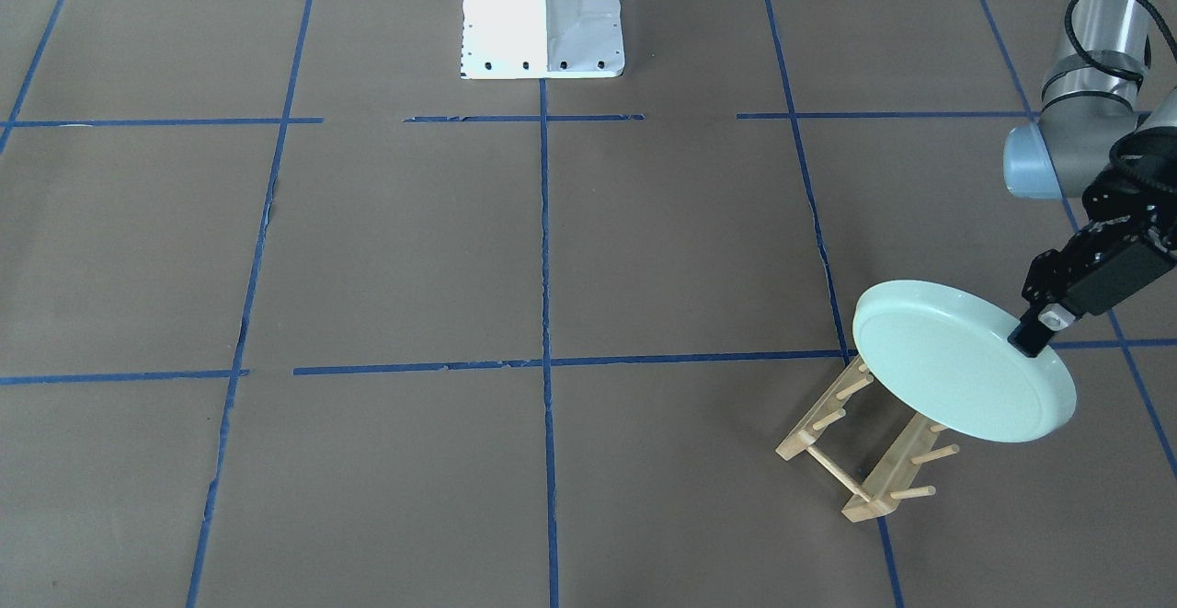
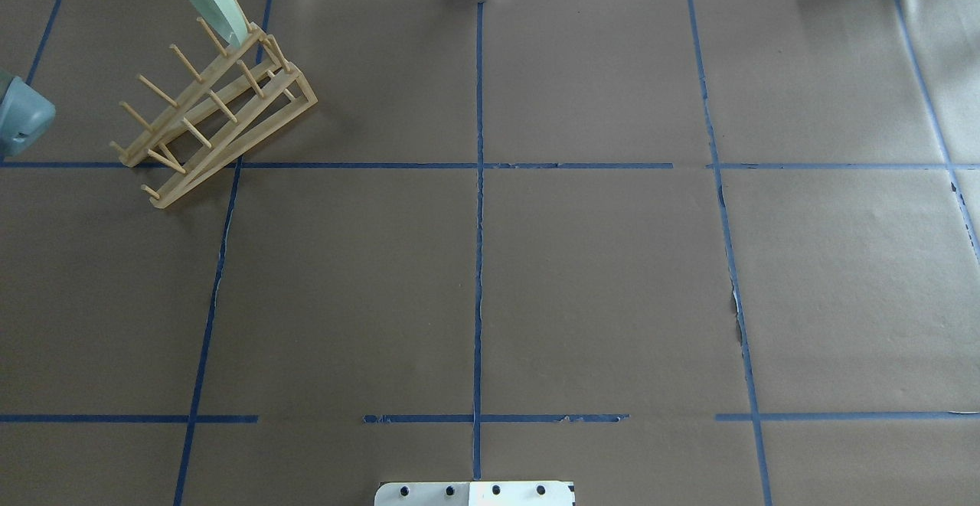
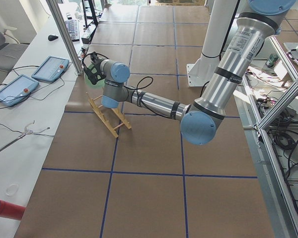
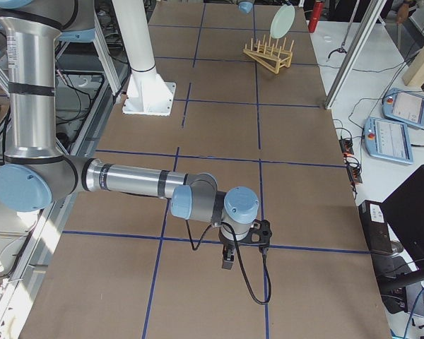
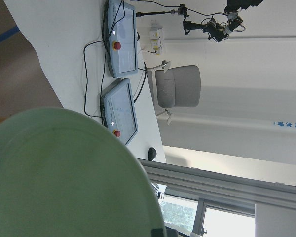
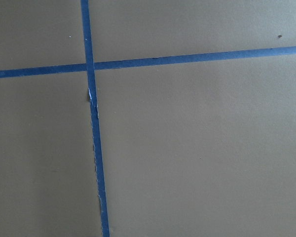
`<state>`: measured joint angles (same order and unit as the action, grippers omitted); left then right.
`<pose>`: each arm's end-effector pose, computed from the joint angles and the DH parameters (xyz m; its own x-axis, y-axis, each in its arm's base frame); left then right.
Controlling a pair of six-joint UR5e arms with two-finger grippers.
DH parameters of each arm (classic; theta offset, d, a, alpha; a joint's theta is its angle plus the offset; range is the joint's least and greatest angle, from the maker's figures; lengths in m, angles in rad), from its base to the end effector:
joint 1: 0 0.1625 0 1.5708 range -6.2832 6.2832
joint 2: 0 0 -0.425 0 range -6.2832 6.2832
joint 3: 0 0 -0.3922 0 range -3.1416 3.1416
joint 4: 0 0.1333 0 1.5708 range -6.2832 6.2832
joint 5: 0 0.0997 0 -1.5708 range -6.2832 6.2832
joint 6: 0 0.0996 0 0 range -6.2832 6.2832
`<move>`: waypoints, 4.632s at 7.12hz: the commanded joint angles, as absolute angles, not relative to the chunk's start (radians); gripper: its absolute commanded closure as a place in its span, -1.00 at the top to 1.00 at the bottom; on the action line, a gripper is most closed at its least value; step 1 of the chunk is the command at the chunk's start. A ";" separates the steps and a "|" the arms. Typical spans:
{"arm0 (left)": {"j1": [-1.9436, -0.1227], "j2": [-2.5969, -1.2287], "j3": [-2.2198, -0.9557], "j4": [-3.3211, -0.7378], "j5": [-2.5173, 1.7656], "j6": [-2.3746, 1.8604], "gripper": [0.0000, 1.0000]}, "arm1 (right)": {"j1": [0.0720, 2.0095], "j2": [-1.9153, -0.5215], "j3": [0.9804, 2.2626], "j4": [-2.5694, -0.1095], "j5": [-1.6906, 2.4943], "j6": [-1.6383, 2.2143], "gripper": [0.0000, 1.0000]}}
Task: Place plate on table
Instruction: 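Lift the plate up out of the wooden rack with the left gripper, then carry the plate toward the robot and lower it flat onto the table, then open the left gripper and lift it off the plate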
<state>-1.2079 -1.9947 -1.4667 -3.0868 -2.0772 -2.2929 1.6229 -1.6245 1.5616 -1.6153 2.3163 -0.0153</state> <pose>0.1353 -0.5958 0.3075 -0.5003 -0.3107 -0.8082 0.4274 0.7232 -0.5426 0.0896 -0.4558 0.6950 0.7307 0.0957 0.6760 -0.0406 0.9945 -0.0969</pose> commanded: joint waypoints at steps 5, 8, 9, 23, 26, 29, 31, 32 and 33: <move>-1.146 -2.040 -1.905 -2.368 -2.094 -1.969 -1.00 | 1.623 -1.624 1.562 -1.615 2.316 -0.015 1.00; -1.066 -2.153 -1.933 -2.116 -2.083 -1.863 -1.00 | 1.623 -1.624 1.562 -1.615 2.316 -0.015 1.00; -0.998 -2.161 -1.937 -2.094 -2.018 -1.853 -1.00 | 1.623 -1.624 1.562 -1.615 2.316 -0.015 1.00; -0.391 -2.187 -1.933 -1.381 -1.424 -1.026 1.00 | 1.623 -1.624 1.562 -1.615 2.316 -0.015 1.00; -0.394 -2.194 -1.953 -1.388 -1.428 -1.029 1.00 | 1.623 -1.624 1.562 -1.615 2.316 -0.015 1.00; -0.536 -2.194 -2.014 -1.407 -1.589 -1.017 1.00 | 1.623 -1.624 1.562 -1.615 2.316 -0.015 1.00; -0.786 -2.181 -2.014 -1.417 -1.881 -0.848 1.00 | 1.623 -1.624 1.562 -1.615 2.316 -0.015 1.00; -0.883 -2.162 -2.008 -1.413 -1.951 -0.753 1.00 | 1.623 -1.624 1.562 -1.615 2.316 -0.015 1.00; -0.985 -2.117 -2.002 -1.414 -2.036 -0.648 1.00 | 1.623 -1.624 1.562 -1.615 2.316 -0.015 1.00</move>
<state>-0.8570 -2.1584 -2.0083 -1.4143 -1.9289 -0.7719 1.6229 -1.6245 1.5616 -1.6153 2.3163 -0.0154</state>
